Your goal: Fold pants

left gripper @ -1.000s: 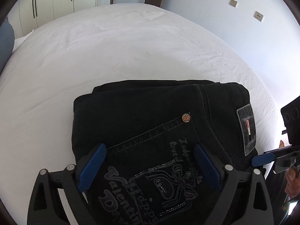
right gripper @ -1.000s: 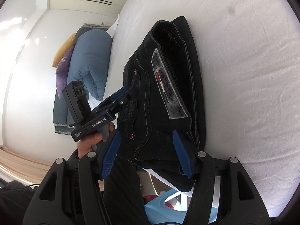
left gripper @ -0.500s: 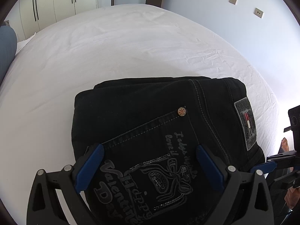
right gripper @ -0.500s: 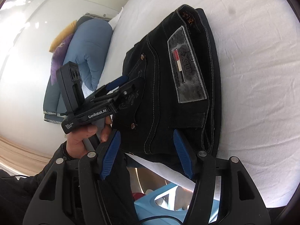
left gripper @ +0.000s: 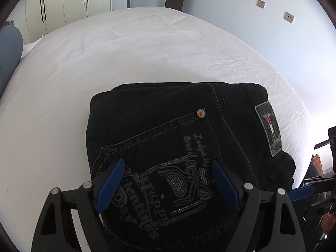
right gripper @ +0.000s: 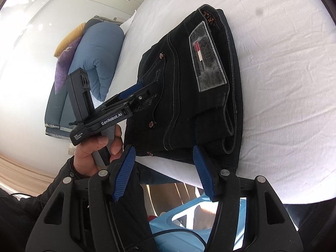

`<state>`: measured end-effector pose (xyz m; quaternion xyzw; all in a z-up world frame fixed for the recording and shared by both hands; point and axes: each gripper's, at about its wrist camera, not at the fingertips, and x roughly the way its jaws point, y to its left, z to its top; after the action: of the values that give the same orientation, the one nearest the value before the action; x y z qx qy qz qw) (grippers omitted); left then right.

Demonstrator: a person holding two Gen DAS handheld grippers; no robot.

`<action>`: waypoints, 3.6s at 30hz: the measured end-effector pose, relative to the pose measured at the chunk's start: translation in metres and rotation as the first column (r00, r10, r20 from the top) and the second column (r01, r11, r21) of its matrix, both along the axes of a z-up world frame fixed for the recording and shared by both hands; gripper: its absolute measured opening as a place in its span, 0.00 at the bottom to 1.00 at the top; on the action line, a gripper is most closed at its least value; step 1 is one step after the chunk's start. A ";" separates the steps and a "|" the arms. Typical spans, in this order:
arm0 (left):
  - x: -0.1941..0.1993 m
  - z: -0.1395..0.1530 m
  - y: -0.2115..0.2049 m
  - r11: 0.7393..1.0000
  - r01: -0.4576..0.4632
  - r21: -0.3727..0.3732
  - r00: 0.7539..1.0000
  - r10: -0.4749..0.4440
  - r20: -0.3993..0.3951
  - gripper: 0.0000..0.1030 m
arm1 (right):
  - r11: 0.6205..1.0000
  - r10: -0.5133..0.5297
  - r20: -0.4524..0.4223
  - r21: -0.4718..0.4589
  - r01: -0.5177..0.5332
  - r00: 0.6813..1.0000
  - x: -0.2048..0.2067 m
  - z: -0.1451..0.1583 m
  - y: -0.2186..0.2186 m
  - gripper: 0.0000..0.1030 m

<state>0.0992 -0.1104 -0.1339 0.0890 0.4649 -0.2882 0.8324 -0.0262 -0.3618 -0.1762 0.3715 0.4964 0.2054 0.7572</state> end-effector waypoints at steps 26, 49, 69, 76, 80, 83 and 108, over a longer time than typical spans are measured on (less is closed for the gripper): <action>0.018 -0.010 0.088 0.972 -0.159 -0.171 0.951 0.104 -0.292 0.79 | 0.987 -0.135 -0.096 -0.103 0.125 0.986 0.109 -0.020 -0.069 0.64; 0.012 -0.001 0.059 0.985 -0.113 -0.130 0.946 0.067 -0.318 0.23 | 0.954 -0.034 -0.022 -0.298 0.026 0.999 0.147 -0.008 -0.014 0.17; 0.086 0.061 0.040 0.971 -0.121 -0.206 0.980 0.083 -0.183 0.20 | 0.945 0.014 0.183 -0.324 0.047 0.983 0.227 0.071 -0.043 0.15; 0.126 0.006 0.032 0.986 -0.098 -0.137 0.969 0.064 -0.237 0.25 | 0.948 -0.031 0.072 -0.314 0.052 0.997 0.273 0.006 -0.082 0.15; 0.130 -0.006 0.037 0.983 -0.106 -0.147 0.968 0.068 -0.241 0.43 | 0.962 -0.048 0.054 -0.266 0.061 0.997 0.273 -0.021 -0.100 0.16; 0.131 -0.015 0.039 0.982 -0.119 -0.145 0.966 0.080 -0.247 0.54 | 0.969 -0.058 0.060 -0.235 0.070 0.997 0.270 -0.034 -0.104 0.20; 0.005 0.097 0.095 0.950 -0.278 -0.145 0.936 0.302 0.184 1.00 | 0.860 -0.262 0.310 -0.356 0.367 0.914 0.122 0.084 -0.071 0.75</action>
<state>0.1040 -0.0155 -0.0366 -0.0006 0.3676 -0.1785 0.9127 0.0962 -0.4328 -0.0917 0.2535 0.3606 0.0156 0.8975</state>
